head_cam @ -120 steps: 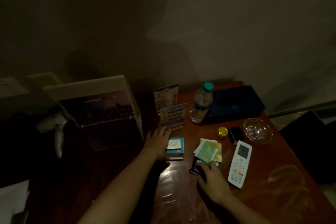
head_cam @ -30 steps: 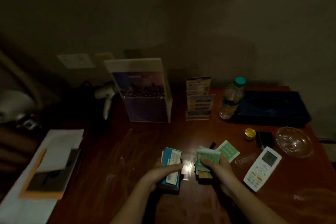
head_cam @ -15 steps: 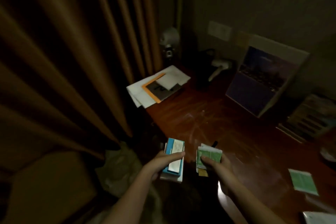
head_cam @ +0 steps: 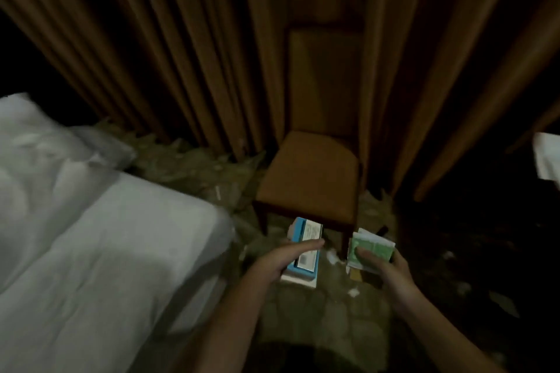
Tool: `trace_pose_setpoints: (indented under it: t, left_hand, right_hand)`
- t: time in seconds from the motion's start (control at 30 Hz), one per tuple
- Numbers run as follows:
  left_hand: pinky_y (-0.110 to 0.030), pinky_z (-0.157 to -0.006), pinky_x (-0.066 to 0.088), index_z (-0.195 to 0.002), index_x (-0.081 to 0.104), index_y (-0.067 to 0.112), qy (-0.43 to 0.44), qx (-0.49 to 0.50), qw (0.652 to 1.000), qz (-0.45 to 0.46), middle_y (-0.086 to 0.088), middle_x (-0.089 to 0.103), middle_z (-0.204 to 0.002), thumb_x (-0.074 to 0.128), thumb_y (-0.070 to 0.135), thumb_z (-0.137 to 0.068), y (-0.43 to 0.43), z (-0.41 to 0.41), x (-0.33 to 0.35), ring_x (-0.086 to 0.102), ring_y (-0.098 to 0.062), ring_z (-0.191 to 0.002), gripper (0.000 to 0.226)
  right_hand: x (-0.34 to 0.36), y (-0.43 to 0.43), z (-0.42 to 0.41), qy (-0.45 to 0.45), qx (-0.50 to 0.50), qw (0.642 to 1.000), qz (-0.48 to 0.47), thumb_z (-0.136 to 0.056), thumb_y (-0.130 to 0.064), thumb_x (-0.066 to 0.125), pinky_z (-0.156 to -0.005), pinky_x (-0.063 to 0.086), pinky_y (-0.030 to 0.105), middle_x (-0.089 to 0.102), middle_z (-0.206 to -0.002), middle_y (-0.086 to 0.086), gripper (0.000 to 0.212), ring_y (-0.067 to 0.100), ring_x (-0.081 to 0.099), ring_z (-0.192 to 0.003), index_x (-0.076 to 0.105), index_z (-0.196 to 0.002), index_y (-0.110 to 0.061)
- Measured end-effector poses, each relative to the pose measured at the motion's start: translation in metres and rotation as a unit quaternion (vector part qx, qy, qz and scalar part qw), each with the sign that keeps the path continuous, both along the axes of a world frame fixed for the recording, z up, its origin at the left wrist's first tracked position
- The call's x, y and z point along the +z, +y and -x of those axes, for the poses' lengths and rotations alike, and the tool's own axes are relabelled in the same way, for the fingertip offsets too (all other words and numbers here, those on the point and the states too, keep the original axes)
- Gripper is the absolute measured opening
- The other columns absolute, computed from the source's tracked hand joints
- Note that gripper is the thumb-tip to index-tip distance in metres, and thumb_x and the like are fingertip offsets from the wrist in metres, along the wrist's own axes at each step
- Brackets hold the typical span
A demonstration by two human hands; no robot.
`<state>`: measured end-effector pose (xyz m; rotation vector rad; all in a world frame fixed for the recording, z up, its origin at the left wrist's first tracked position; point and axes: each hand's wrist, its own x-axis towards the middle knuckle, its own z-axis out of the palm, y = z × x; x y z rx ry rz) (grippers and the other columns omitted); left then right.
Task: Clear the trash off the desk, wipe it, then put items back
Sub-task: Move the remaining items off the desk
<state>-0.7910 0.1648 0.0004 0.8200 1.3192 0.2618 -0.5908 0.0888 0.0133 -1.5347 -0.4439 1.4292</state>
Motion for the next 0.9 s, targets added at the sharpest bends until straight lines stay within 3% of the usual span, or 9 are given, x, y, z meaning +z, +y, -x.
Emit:
trace_pose_setpoints:
  t: [0.1, 0.23, 0.33, 0.4, 0.47, 0.53, 0.63, 0.77, 0.9]
  left_hand:
    - [-0.038, -0.089, 0.054, -0.119, 0.06, 0.013, 0.0, 0.109, 0.994, 0.014, -0.007, 0.071, -0.104, 0.082, 0.04, -0.069, -0.019, 0.1, -0.013, 0.068, -0.02, -0.096, 0.06]
    - [-0.047, -0.09, 0.054, -0.117, 0.06, 0.014, 0.004, 0.255, 0.967, 0.005, -0.009, 0.072, -0.103, 0.091, 0.047, -0.052, -0.048, 0.204, -0.031, 0.07, -0.025, -0.094, 0.079]
    - [-0.046, -0.092, 0.052, -0.111, 0.057, 0.015, 0.001, 0.358, 0.934, 0.011, -0.008, 0.067, -0.105, 0.085, 0.038, -0.065, -0.077, 0.253, -0.033, 0.066, -0.025, -0.098, 0.059]
    - [-0.035, -0.083, 0.056, -0.114, 0.054, 0.02, -0.013, 0.392, 0.92, 0.002, -0.001, 0.063, -0.101, 0.078, 0.034, -0.076, -0.089, 0.273, -0.036, 0.062, -0.016, -0.091, 0.047]
    - [-0.028, -0.063, 0.057, -0.124, 0.052, 0.004, 0.006, 0.449, 0.893, -0.012, -0.009, 0.064, -0.1, 0.084, 0.038, -0.069, -0.097, 0.305, -0.045, 0.066, -0.018, -0.084, 0.072]
    - [-0.028, -0.057, 0.056, -0.128, 0.044, -0.004, 0.021, 0.499, 0.866, 0.002, -0.02, 0.062, -0.111, 0.09, 0.044, -0.055, -0.098, 0.341, -0.054, 0.068, -0.025, -0.088, 0.099]
    - [-0.026, -0.052, 0.054, -0.131, 0.034, -0.002, 0.049, 0.575, 0.816, 0.022, -0.021, 0.057, -0.117, 0.086, 0.034, -0.065, -0.099, 0.385, -0.059, 0.065, -0.024, -0.089, 0.091]
    - [-0.026, -0.057, 0.056, -0.131, 0.024, 0.006, 0.093, 0.638, 0.761, 0.07, -0.015, 0.05, -0.122, 0.085, 0.038, -0.067, -0.093, 0.437, -0.058, 0.061, -0.025, -0.1, 0.094]
    - [-0.028, -0.045, 0.054, -0.121, 0.027, 0.01, 0.089, 0.685, 0.718, 0.084, -0.015, 0.051, -0.114, 0.085, 0.034, -0.067, -0.073, 0.488, -0.058, 0.062, -0.023, -0.084, 0.083]
  right_hand:
    - [-0.006, 0.022, 0.086, 0.001, 0.102, 0.995, 0.017, -0.077, -0.012, 0.074, -0.076, 0.056, 0.044, 0.071, -0.1, 0.013, 0.035, 0.032, 0.069, -0.09, 0.062, -0.11, -0.012]
    - [-0.016, 0.043, 0.172, -0.019, 0.219, 0.975, 0.037, -0.068, -0.02, 0.08, -0.087, 0.053, 0.052, 0.074, -0.096, 0.008, 0.04, 0.03, 0.07, -0.089, 0.067, -0.106, -0.017]
    - [-0.025, 0.06, 0.227, -0.011, 0.296, 0.952, 0.07, -0.077, -0.014, 0.075, -0.078, 0.056, 0.046, 0.072, -0.097, 0.01, 0.031, 0.031, 0.069, -0.088, 0.066, -0.107, -0.017]
    - [-0.032, 0.068, 0.255, 0.002, 0.321, 0.943, 0.093, -0.083, -0.007, 0.068, -0.062, 0.056, 0.036, 0.07, -0.096, 0.013, 0.022, 0.032, 0.067, -0.086, 0.064, -0.104, -0.015]
    - [-0.041, 0.083, 0.298, 0.008, 0.355, 0.929, 0.104, -0.086, -0.003, 0.064, -0.049, 0.054, 0.031, 0.068, -0.093, 0.014, 0.022, 0.031, 0.066, -0.078, 0.062, -0.107, -0.01]
    - [-0.056, 0.104, 0.345, -0.004, 0.379, 0.918, 0.115, -0.085, 0.003, 0.064, -0.042, 0.053, 0.029, 0.068, -0.086, 0.015, 0.03, 0.026, 0.068, -0.063, 0.059, -0.114, -0.001]
    - [-0.076, 0.13, 0.416, -0.013, 0.436, 0.891, 0.127, -0.083, 0.005, 0.064, -0.044, 0.054, 0.031, 0.072, -0.074, 0.009, 0.033, 0.024, 0.069, -0.059, 0.059, -0.115, 0.0]
    - [-0.091, 0.163, 0.499, -0.016, 0.516, 0.841, 0.161, -0.082, 0.0, 0.067, -0.049, 0.054, 0.031, 0.068, -0.101, 0.017, 0.035, 0.034, 0.066, -0.082, 0.059, -0.116, -0.006]
    - [-0.091, 0.195, 0.573, -0.048, 0.582, 0.797, 0.157, -0.081, 0.001, 0.069, -0.052, 0.056, 0.034, 0.068, -0.096, 0.015, 0.034, 0.031, 0.066, -0.079, 0.06, -0.112, -0.007]
